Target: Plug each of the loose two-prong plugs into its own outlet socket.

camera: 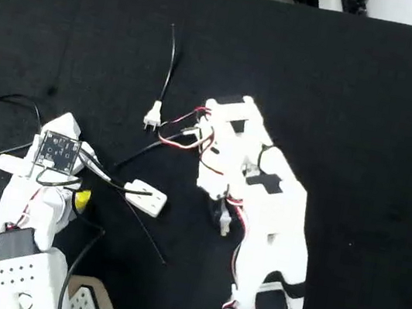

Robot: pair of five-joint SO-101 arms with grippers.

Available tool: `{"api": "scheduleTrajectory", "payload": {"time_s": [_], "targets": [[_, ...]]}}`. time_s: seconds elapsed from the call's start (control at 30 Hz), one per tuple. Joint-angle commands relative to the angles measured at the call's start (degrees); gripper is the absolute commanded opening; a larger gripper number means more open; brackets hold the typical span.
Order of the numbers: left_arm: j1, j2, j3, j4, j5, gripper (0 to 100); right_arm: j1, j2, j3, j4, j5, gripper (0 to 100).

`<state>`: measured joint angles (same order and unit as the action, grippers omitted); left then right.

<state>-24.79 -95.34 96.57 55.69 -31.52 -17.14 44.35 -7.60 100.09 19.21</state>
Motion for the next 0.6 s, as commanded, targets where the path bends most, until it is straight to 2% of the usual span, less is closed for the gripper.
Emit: {"api": "scheduleTrajectory", "payload": {"time_s": [0.0, 0.3, 0.4, 0.57], "targets": [[0.6, -0.6, 0.7, -1.0, -0.4, 35, 0.8, -6.2, -4.0, 1.1, -1.1, 1.1], [0.6, -0.6, 0.7, -1.0, -0.4, 35, -2.8, -31.3, 5.8, 1.1, -1.3, 1.1], [0.6, -0.6, 0.7, -1.0, -0.4, 35, -4.9, -39.6, 7.1, -0.2, -4.0, 1.1], [0.6, -0.6, 0.7, -1.0, -0.4, 35, -9.8, -51.6, 13.5, -9.3, -6.2, 1.1]]}}
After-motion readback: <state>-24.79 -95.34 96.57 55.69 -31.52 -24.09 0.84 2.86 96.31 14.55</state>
